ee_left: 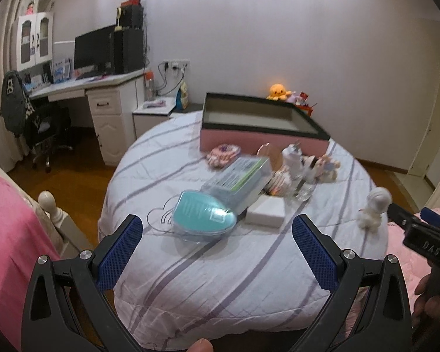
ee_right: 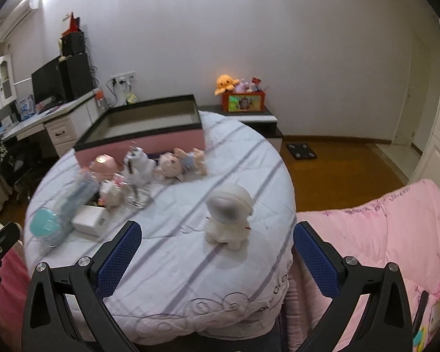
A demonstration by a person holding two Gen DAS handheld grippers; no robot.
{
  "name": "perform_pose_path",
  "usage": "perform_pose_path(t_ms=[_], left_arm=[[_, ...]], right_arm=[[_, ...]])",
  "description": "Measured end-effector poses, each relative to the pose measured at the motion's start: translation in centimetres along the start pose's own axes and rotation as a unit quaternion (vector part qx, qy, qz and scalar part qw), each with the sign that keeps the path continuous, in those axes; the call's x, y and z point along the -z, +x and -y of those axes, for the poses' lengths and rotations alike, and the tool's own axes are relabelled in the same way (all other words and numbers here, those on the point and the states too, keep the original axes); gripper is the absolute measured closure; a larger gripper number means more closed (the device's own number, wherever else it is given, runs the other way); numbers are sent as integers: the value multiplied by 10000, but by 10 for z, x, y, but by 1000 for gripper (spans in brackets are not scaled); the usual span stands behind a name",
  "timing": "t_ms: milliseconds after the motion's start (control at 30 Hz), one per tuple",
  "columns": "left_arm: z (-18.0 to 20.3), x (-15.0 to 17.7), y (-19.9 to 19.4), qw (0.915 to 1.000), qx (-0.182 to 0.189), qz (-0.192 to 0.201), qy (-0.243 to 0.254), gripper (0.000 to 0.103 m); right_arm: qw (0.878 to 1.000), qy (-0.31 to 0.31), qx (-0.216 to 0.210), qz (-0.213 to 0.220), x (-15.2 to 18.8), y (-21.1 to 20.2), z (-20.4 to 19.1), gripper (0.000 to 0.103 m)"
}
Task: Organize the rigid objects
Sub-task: 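Grasp the teal-lidded case with the left gripper while the right grasps the white astronaut, then place the teal case and white astronaut into the pink box, open both grippers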
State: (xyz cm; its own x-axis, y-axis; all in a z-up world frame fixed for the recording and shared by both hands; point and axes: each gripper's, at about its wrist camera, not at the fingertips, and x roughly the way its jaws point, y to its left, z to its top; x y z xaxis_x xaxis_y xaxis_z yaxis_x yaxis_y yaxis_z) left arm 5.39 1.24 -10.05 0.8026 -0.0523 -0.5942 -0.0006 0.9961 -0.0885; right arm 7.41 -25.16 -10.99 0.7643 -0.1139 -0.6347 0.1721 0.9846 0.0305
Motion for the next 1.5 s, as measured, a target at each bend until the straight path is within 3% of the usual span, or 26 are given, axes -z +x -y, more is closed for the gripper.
perform_pose_path(t_ms=[433,733,900,967,1033,1067,1500], left_arm=[[-25,19,55,9984,-155,-465,-283,0],[-19,8,94,9977,-209,-634,87,0],[-16,11,112,9963,-190,-802,234,1],[-16,11,109,9971,-66,-724,228,10],[-19,9,106,9974,27,-693,173,26],[-21,8,105,9975,78,-686,141,31],[-31,5,72,9987,98,-508,31,31]], right_arm=[[9993,-33,56,-361,4,59,3,0],[9987,-75,-48,-500,2,92,2,0],[9979,-269,-61,-594,4,106,-4,19],[9978,-364,-139,-538,5,104,-6,30],[9976,-411,-218,-521,5,100,-7,47],[9973,-406,-296,-541,4,100,-7,50],[9943,-435,-835,-496,1,79,-22,50]])
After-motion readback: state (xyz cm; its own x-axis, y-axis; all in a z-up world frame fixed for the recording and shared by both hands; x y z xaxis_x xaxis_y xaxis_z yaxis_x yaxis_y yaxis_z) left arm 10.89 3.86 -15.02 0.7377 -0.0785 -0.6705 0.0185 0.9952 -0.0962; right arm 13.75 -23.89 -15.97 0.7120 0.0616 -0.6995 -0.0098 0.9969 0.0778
